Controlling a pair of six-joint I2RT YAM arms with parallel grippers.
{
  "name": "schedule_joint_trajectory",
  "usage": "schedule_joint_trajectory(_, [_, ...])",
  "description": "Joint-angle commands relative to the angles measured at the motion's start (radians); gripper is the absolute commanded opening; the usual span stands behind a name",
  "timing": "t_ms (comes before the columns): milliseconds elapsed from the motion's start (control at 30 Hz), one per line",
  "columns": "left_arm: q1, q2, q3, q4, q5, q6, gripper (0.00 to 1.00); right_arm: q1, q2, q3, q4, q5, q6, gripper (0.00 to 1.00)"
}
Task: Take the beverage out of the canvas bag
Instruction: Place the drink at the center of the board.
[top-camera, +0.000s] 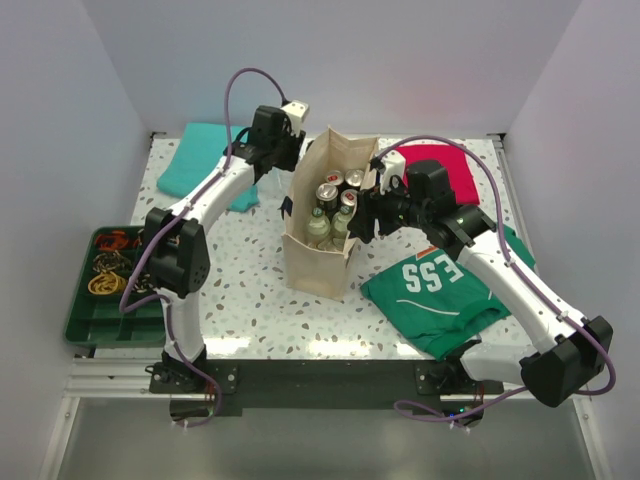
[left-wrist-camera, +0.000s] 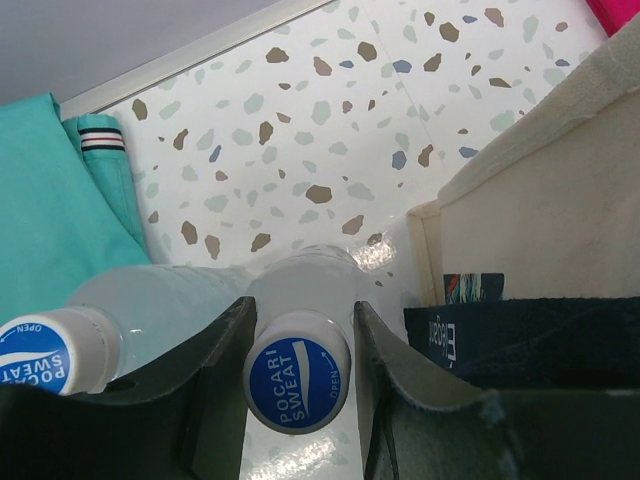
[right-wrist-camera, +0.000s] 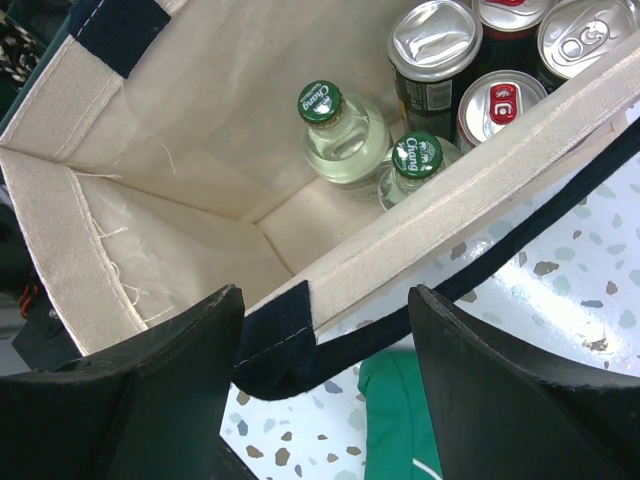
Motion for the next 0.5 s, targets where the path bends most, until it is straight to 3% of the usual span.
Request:
schedule_joint_trajectory(0, [0.012, -0.004, 0.069, 0.064, -0.036, 0.029, 0.41, 0.002, 0.002, 0.009, 0.003, 0.021, -0.005, 0.71])
schedule_joint_trajectory(100, [0.014, 0.005, 0.077, 0.058, -0.044, 0.031, 0.53, 0.003, 0.006, 0.015, 0.003, 0.016, -0.003, 0.71])
schedule_joint_trajectory(167, [0.012, 0.006, 0.075, 0.058, -0.053, 0.031, 0.56, 0.002, 0.006, 0.016, 0.001, 0.015, -0.005, 0.71])
schedule_joint_trajectory(300, [0.012, 0.005, 0.060, 0.073, -0.065, 0.034, 0.75, 0.002, 0.008, 0.022, -0.003, 0.016, -0.005, 0.71])
schedule_joint_trajectory(367, [0.012, -0.006, 0.051, 0.079, -0.058, 0.037, 0.67, 0.002, 0.009, 0.027, -0.006, 0.016, -0.003, 0.71])
schedule_joint_trajectory(467, [0.012, -0.021, 0.035, 0.095, -0.061, 0.035, 0.71, 0.002, 0.011, 0.033, -0.008, 0.016, -0.003, 0.71])
